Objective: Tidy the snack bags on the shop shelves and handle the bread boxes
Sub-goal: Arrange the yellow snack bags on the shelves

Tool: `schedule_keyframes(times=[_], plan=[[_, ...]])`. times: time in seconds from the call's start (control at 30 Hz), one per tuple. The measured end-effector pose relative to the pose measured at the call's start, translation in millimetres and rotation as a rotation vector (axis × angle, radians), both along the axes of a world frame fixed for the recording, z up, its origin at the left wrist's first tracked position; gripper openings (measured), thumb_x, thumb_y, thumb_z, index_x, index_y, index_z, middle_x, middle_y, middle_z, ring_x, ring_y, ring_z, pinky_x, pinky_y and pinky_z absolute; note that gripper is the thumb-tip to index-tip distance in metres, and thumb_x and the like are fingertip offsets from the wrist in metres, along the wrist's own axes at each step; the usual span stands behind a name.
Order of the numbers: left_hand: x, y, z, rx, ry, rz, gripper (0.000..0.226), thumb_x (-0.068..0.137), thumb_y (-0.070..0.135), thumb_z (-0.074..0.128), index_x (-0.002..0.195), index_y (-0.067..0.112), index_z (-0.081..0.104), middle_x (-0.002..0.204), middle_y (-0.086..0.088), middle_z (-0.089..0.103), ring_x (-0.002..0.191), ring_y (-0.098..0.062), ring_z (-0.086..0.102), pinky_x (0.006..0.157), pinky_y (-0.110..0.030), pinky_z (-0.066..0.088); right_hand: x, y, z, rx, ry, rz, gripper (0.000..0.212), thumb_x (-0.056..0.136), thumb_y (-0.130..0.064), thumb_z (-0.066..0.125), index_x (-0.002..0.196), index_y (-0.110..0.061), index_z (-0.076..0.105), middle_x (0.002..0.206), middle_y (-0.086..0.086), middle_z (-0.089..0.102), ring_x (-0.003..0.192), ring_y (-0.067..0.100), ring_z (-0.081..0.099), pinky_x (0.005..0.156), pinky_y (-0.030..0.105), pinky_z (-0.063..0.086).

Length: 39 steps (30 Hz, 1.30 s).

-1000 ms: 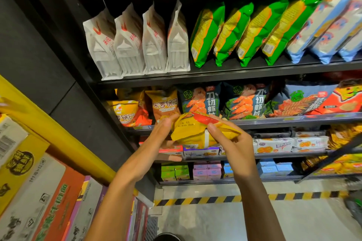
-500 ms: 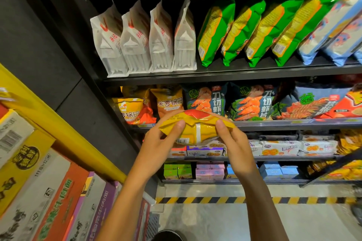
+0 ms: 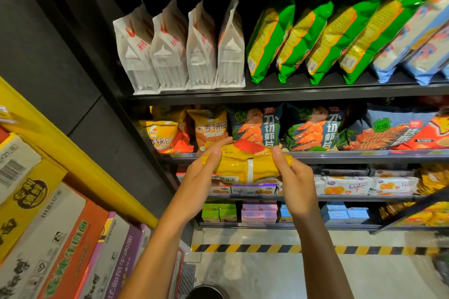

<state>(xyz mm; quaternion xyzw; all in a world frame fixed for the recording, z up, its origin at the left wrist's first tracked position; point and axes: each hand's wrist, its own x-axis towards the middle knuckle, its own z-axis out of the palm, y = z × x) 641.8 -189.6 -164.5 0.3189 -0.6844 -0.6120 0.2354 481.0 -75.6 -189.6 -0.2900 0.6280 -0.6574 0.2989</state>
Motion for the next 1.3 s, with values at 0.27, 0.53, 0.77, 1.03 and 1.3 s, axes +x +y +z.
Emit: schedule_keyframes(times=[0.27,0.53,0.77,1.03,1.3], plan=[[3,0,0,-0.192,0.181,-0.043,0.049,0.097,0.034,0.054,0.144,0.021,0.058,0.159,0.009,0.045,0.151,-0.015,0.034,0.116,-0.040,0.043,-12,9,9,-0.083,-0.157,0.186,0.066,0.082,-0.081,0.059,0.136,-0.044,0.064,0.146,-0.010,0.061,0.140,0.019,0.054,0.118,0.060,0.036],[5,4,3,-0.191,0.288,-0.075,0.080,0.093,0.043,0.068,0.161,0.029,0.028,0.170,0.023,0.011,0.158,-0.008,0.014,0.119,-0.064,0.030,-12,17,7,-0.149,-0.054,0.058,0.055,0.087,-0.028,0.075,0.139,-0.036,0.061,0.138,-0.017,0.065,0.134,0.005,0.056,0.101,0.036,0.057],[7,0,13,0.206,0.209,-0.045,0.087,0.080,0.065,0.076,0.153,0.055,0.029,0.153,0.015,0.052,0.141,-0.016,0.051,0.117,-0.060,0.037,-5,13,19,-0.252,0.015,0.134,0.055,0.094,-0.009,0.070,0.143,-0.028,0.057,0.138,-0.018,0.065,0.131,0.000,0.057,0.094,0.022,0.056],[1,-28,90,0.069,0.355,0.167,0.058,0.091,0.024,0.065,0.146,0.026,0.047,0.131,-0.004,0.071,0.116,-0.025,0.071,0.087,-0.038,0.062,-15,-48,94,-0.323,0.243,0.331,0.058,0.091,-0.023,0.070,0.146,-0.025,0.051,0.139,-0.020,0.063,0.133,0.001,0.056,0.109,0.025,0.048],[15,-83,201,-0.271,0.439,0.131,0.062,0.095,0.025,0.072,0.148,0.031,0.043,0.135,0.001,0.068,0.118,-0.018,0.069,0.093,-0.036,0.060,-7,-114,211,-0.494,0.497,0.314,0.067,0.087,-0.025,0.079,0.147,-0.029,0.050,0.135,-0.017,0.065,0.126,0.001,0.062,0.099,0.019,0.051]])
